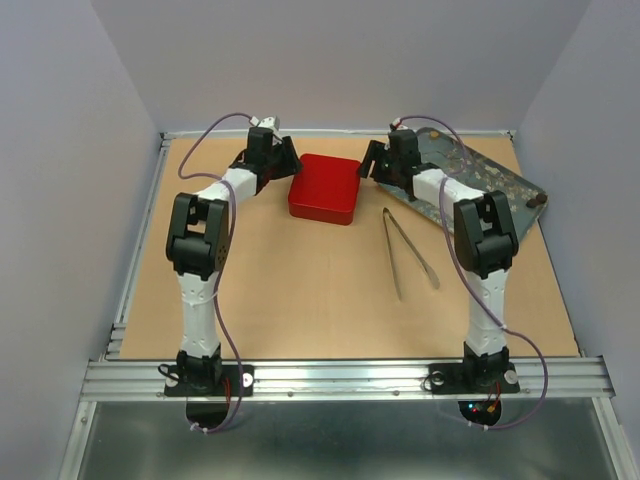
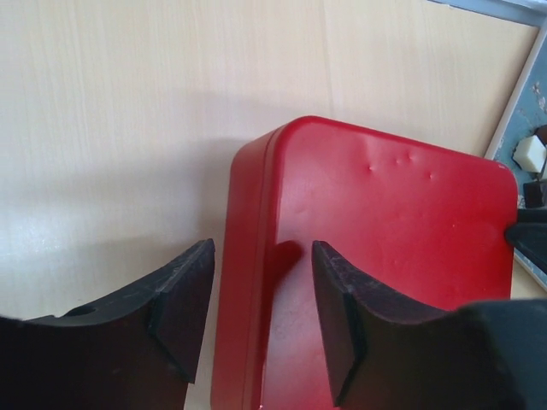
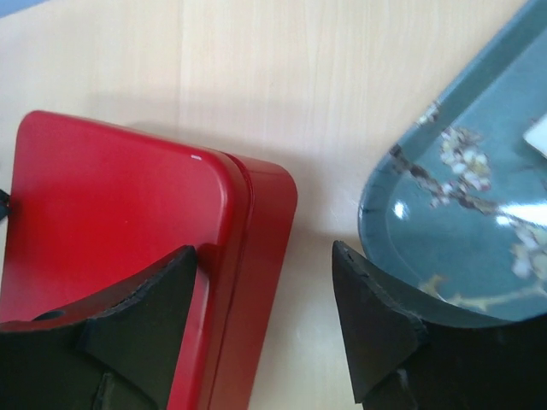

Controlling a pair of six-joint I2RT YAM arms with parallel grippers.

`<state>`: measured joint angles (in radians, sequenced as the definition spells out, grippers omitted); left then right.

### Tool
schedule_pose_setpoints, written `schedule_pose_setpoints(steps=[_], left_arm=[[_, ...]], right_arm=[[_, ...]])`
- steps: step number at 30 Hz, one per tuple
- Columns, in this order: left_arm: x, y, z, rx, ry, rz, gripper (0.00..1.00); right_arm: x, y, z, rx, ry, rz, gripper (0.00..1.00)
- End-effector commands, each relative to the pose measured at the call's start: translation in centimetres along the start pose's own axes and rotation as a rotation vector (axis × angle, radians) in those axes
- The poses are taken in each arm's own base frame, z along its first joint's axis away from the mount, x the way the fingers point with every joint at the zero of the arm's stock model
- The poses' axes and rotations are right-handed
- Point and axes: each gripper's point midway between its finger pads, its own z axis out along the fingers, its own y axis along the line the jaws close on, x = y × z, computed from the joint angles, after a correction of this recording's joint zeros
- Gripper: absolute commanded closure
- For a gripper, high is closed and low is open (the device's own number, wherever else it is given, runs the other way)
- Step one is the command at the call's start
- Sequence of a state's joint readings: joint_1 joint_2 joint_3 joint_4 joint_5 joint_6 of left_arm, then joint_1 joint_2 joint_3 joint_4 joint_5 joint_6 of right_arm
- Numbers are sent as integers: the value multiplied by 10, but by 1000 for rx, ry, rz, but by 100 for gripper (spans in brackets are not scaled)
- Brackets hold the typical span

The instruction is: Pack the chocolate

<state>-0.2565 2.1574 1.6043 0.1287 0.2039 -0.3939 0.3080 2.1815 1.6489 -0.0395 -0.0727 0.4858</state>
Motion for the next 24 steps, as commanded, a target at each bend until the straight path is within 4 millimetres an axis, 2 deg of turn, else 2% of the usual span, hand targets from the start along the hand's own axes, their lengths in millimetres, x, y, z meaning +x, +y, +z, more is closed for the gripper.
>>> schedule_pose_setpoints(steps=[1, 3, 4, 5, 6, 8, 9, 10, 11, 12, 13, 14, 15, 16, 17, 18, 19, 20, 21, 23, 24], left_arm=[[-85, -42, -54, 38, -206, 75, 34], [-100, -41, -68, 21, -248, 86, 32], [-117, -46, -86, 19, -294, 90, 30], [-121, -40, -94, 1, -310, 88, 29], [-138, -45, -116, 0, -359, 93, 28], [-141, -39, -134, -22, -384, 98, 25], [-153, -42, -158, -27, -429, 106, 24], [-150, -27, -165, -81, -431, 111, 24], [-150, -23, -175, -92, -438, 117, 24], [-152, -13, -186, -137, -460, 112, 24], [-154, -1, -207, -175, -482, 104, 24], [-154, 5, -217, -193, -491, 101, 23], [-153, 10, -226, -212, -493, 98, 23], [-155, 14, -247, -241, -507, 93, 23], [-150, 22, -255, -270, -502, 102, 22], [-148, 24, -262, -286, -503, 108, 20], [-146, 27, -278, -318, -509, 111, 18], [-139, 31, -281, -335, -496, 112, 17], [-135, 32, -290, -353, -490, 114, 17], [-125, 36, -295, -363, -477, 114, 17], [-125, 35, -304, -367, -493, 113, 17]], right_arm=[[-33, 12, -43, 20, -62, -65, 29], [-43, 13, -58, 27, -93, -84, 28], [-61, 18, -75, 38, -146, -92, 28], [-60, 14, -81, 51, -150, -106, 27], [-65, 14, -88, 58, -167, -112, 27], [-81, 15, -114, 74, -223, -121, 26], [-76, 9, -120, 90, -220, -131, 26], [-78, 3, -127, 115, -234, -132, 26], [-80, -2, -133, 129, -242, -133, 25], [-90, -3, -150, 134, -278, -137, 25], [-80, -17, -153, 172, -264, -136, 25], [-90, -19, -171, 178, -302, -132, 25], [-88, -25, -178, 196, -307, -140, 25], [-82, -36, -185, 235, -307, -143, 25], [-82, -41, -193, 250, -319, -147, 24], [-85, -47, -202, 271, -334, -157, 24], [-92, -46, -219, 276, -370, -160, 23], [-89, -54, -224, 305, -377, -162, 23], [-96, -58, -240, 328, -412, -164, 21], [-94, -67, -250, 355, -424, -159, 21], [-94, -70, -255, 369, -430, -155, 20]])
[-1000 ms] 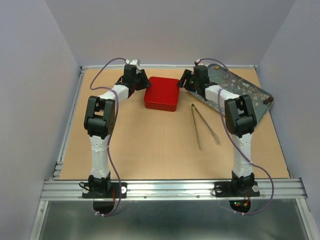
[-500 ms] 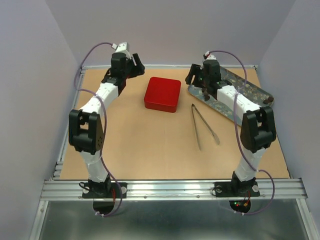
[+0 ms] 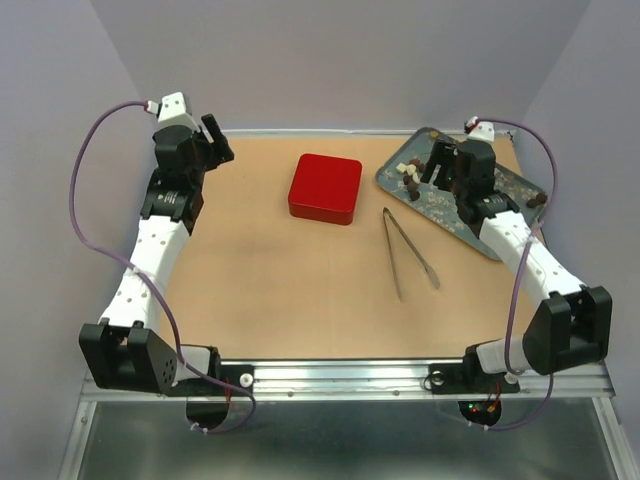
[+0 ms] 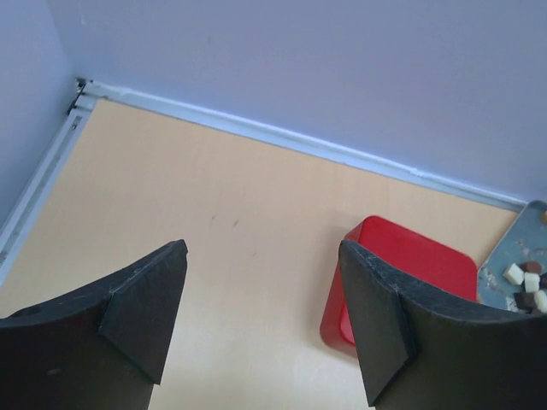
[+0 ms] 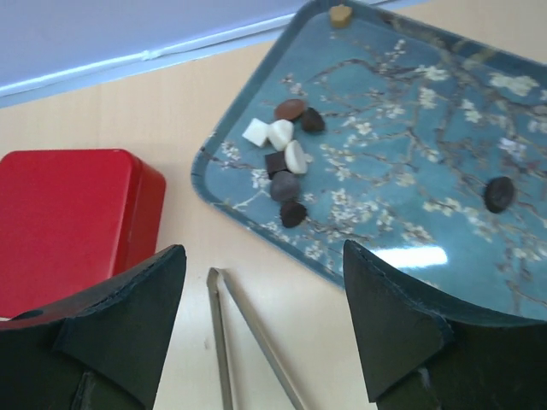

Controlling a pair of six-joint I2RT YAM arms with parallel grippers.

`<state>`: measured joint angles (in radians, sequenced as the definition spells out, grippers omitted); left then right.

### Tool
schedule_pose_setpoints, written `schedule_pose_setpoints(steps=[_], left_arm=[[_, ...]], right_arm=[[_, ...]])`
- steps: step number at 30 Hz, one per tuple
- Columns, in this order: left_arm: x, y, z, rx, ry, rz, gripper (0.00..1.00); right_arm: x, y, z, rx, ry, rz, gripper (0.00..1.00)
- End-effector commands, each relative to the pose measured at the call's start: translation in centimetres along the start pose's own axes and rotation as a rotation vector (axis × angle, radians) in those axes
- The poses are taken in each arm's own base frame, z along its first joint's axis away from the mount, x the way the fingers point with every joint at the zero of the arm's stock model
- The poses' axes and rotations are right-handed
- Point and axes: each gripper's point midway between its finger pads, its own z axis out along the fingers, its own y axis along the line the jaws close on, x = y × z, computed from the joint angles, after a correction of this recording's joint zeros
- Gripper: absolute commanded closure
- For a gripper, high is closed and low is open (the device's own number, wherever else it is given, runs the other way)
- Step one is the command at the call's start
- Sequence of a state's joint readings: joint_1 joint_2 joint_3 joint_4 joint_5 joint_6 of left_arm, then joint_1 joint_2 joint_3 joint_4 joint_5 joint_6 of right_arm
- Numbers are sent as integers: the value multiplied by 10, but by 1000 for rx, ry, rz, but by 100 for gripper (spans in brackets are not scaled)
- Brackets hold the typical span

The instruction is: Pack the chocolate

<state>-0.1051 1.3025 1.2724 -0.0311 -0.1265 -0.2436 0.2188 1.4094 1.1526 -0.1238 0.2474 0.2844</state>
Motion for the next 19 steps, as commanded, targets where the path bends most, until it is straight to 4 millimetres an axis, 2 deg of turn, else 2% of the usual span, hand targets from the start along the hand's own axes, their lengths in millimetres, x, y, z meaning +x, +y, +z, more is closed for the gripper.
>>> schedule_pose_setpoints(steps=[1, 6, 10, 19], left_arm=[[15, 18, -23, -61, 33, 49, 17], [17, 23, -34, -73, 35, 55, 17], [22, 25, -36, -76, 45, 59, 17], [16, 26, -41, -71, 25, 73, 17]], right_arm=[[-29, -28, -26, 98, -107, -8, 20], [-23, -37, -32, 121, -96, 8, 20], [-18, -37, -33, 115, -83, 17, 20], [-15, -37, -34, 114, -77, 23, 19]])
